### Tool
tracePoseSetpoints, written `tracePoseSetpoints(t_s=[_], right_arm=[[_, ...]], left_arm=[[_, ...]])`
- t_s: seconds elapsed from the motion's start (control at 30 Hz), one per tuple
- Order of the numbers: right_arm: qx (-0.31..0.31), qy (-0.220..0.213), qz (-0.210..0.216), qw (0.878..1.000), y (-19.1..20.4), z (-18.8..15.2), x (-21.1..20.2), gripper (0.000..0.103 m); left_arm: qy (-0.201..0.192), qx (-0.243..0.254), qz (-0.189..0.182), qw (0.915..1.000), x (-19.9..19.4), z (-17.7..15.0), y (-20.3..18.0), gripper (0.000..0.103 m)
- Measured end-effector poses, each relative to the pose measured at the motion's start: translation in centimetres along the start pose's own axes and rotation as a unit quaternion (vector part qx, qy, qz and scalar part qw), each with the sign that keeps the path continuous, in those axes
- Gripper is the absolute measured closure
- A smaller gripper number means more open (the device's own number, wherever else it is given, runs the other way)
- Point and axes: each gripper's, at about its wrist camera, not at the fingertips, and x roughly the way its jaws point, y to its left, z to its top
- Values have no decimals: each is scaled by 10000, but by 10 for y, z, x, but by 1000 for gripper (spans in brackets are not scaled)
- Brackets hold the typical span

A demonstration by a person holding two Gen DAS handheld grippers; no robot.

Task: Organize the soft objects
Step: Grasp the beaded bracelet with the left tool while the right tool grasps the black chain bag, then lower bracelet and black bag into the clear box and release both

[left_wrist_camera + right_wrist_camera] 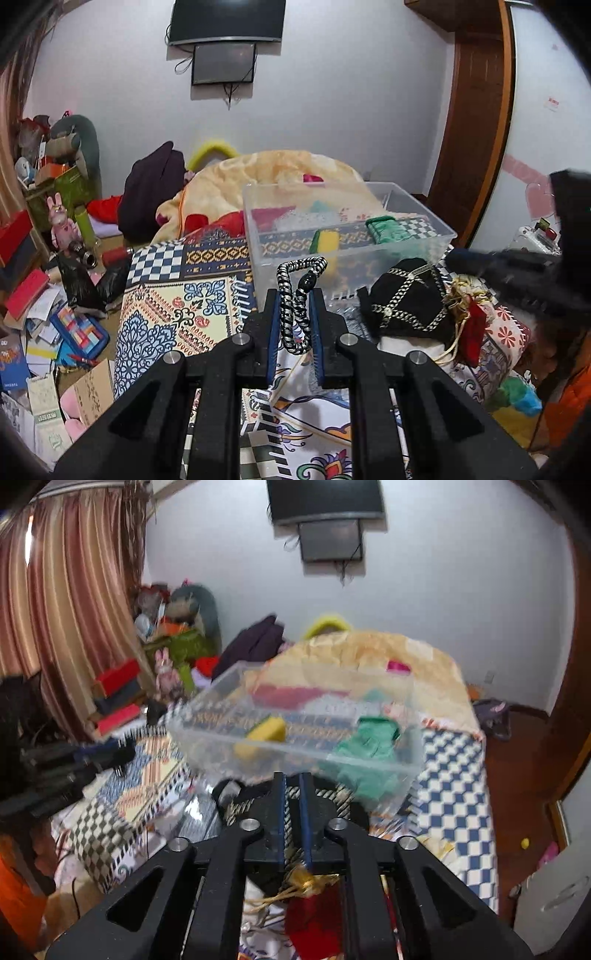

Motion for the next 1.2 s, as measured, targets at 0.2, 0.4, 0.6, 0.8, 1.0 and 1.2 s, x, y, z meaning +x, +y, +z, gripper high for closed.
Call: tracePoseSetpoints(t_s=[0.2,0.4,0.6,0.8,1.0,1.2], right_arm=[[-122,426,-66,9990,4,-16,34,55],[38,444,11,9990,-2,-21,39,87],[80,148,-28,9999,-6,-14,20,93],[160,-311,119,9993,-4,0,-12,94],[105,-825,65,9965,-1,19,-37,94],[113,-1247,17,9921,-2,44,-44,94]], left_arm=[[8,18,-7,10000,-3,-2,-3,88],[36,-62,25,10000,-1,-4,1,88],[-4,-74,43,10000,0,-2,2,88],[-124,-25,51,9999,-2,8,2,88],[-356,35,63,9993,-3,28,0,88],[-510,86,94,9986,6,50,-5,88]])
